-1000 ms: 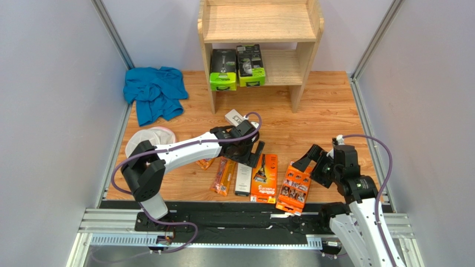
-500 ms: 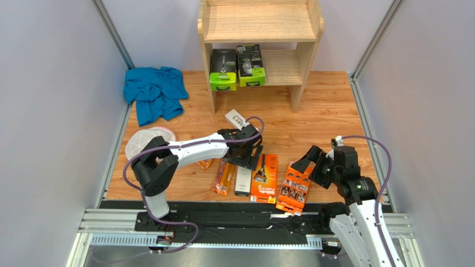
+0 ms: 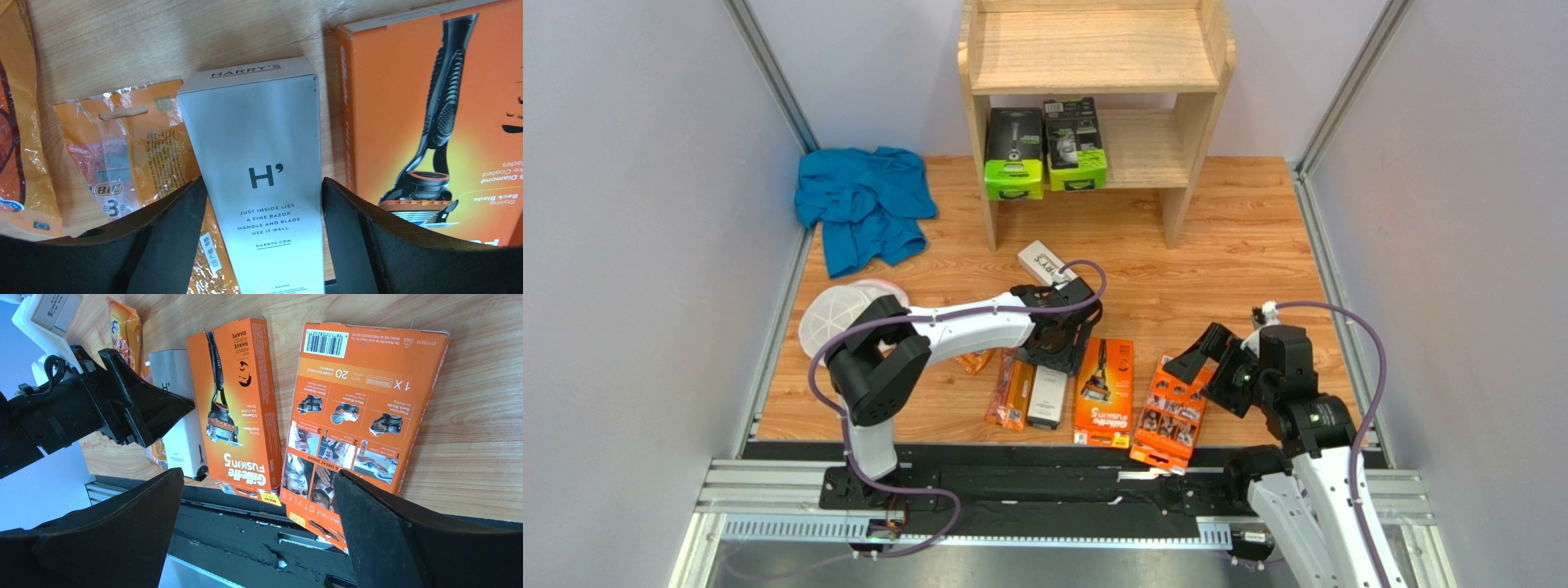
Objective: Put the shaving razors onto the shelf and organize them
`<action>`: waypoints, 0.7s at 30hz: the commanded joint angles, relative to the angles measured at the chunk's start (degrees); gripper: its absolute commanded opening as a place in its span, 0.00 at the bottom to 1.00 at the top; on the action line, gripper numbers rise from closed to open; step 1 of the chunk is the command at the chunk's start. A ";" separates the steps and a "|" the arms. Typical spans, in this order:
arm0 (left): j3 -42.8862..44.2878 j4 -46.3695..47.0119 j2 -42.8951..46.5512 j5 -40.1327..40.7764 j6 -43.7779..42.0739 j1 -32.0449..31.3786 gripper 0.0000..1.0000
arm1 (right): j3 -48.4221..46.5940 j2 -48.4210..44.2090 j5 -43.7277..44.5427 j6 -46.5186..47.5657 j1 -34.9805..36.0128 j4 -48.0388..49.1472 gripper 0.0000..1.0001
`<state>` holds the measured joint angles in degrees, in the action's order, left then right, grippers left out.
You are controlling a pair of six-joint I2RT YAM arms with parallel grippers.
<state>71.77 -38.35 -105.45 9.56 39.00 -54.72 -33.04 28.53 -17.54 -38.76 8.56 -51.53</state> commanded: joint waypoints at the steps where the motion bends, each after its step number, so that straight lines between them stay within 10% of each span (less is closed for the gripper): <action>1: 2.06 -1.56 0.86 2.48 1.25 -0.21 0.77 | 0.34 -0.59 -1.36 -0.26 0.23 0.99 0.97; 21: 4.08 -2.26 -4.41 0.28 0.19 -0.21 0.64 | 0.52 5.99 -1.11 -2.54 7.77 8.02 0.97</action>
<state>74.65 -39.92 -109.54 10.39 39.16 -54.72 -31.24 32.03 -20.62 -39.38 11.92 -48.31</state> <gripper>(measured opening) 0.709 0.971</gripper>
